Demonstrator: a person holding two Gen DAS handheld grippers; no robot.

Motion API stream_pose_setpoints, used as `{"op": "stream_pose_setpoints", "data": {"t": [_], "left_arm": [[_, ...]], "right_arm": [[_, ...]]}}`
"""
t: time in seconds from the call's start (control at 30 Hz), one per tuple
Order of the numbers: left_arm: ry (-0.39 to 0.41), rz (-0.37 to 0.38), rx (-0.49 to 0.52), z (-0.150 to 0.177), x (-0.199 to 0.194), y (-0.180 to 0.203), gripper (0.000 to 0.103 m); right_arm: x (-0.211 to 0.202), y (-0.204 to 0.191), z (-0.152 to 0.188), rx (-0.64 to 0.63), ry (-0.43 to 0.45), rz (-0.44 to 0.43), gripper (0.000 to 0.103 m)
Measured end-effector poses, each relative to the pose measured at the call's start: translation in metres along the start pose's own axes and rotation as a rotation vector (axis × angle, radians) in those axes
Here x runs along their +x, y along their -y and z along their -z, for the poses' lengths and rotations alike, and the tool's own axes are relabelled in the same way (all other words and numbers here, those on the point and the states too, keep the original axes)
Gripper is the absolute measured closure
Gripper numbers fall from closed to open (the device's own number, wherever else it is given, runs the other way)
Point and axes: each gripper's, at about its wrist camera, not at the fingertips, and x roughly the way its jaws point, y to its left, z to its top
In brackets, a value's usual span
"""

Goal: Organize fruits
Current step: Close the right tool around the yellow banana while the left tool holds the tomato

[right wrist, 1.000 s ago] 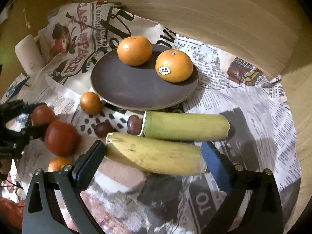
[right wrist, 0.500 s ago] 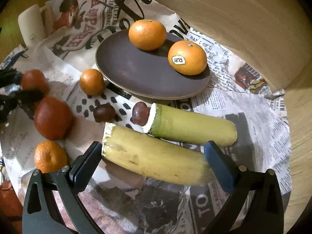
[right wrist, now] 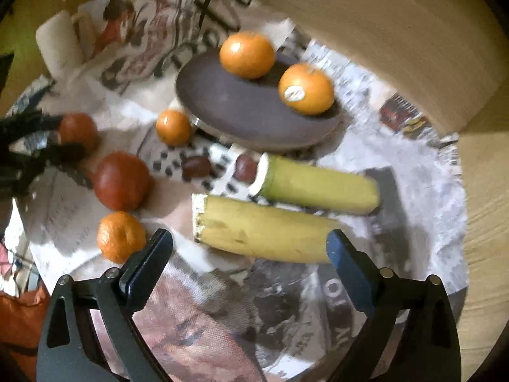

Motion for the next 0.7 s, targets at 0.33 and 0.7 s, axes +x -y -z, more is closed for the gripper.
{"op": "stream_pose_setpoints", "data": {"t": [0.33,0.7], "left_arm": [[-0.005,-0.021,-0.008,0.006,-0.007,-0.005,0.032],[0.001,-0.043,-0.027,0.005,-0.003,-0.006,0.029]], "right_arm": [[0.039,0.011,-0.011,-0.106,-0.107,0.039,0.000],[0.040,0.012,-0.012,-0.039,-0.087,-0.028,0.035]]}}
